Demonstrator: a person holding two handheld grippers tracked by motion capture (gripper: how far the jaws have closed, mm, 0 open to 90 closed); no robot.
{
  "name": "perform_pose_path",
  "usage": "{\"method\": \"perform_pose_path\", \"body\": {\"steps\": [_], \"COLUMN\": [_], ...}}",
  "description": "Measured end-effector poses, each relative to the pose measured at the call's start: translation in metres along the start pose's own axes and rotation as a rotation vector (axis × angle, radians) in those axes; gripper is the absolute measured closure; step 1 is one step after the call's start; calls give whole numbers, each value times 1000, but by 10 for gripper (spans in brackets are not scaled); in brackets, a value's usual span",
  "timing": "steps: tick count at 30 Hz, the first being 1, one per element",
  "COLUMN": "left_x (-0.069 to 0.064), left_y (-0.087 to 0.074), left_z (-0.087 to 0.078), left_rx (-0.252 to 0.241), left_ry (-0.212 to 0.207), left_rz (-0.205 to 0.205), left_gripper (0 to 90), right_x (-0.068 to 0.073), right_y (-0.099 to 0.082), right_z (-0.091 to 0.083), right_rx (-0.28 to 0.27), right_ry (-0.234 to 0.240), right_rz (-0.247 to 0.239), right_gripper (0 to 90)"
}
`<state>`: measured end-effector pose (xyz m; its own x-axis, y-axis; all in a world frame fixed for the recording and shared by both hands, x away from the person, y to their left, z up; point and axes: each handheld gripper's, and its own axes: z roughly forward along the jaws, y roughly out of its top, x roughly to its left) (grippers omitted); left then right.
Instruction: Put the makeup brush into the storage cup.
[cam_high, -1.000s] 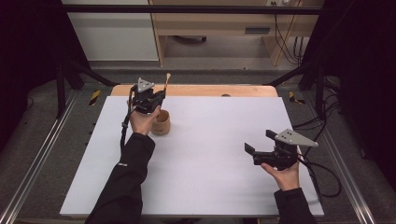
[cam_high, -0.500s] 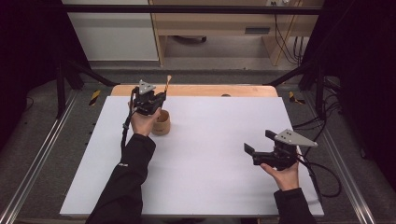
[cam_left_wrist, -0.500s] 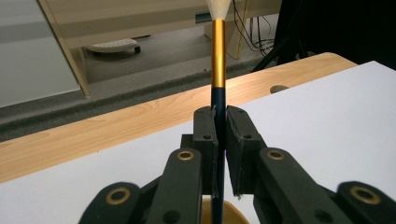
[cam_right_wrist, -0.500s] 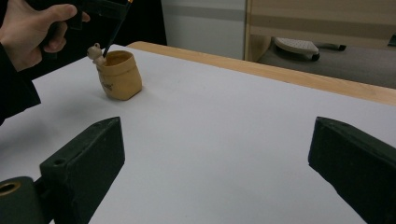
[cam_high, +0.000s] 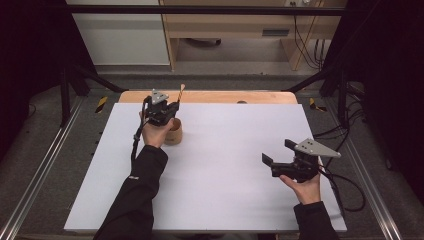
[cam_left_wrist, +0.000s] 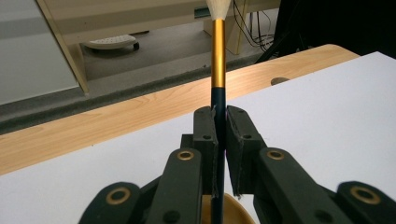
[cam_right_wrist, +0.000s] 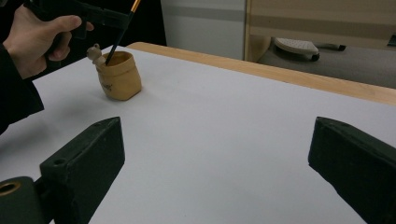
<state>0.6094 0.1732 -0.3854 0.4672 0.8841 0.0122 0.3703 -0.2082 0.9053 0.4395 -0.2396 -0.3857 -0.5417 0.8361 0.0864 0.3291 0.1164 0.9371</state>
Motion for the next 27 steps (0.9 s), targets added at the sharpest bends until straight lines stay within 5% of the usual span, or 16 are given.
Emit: {"method": "perform_pose_path", "body": {"steps": [27], "left_x": [-6], "left_y": [-21], "left_z": [-1], "left_rx": [37], "left_ry": [4], "left_rz": [28], "left_gripper": [829], "right_x": [2], "right_y": [0], "right_z": [1], "right_rx": [-1], "right_ry": [2], "right_rz": [-3], "right_gripper": [42]}}
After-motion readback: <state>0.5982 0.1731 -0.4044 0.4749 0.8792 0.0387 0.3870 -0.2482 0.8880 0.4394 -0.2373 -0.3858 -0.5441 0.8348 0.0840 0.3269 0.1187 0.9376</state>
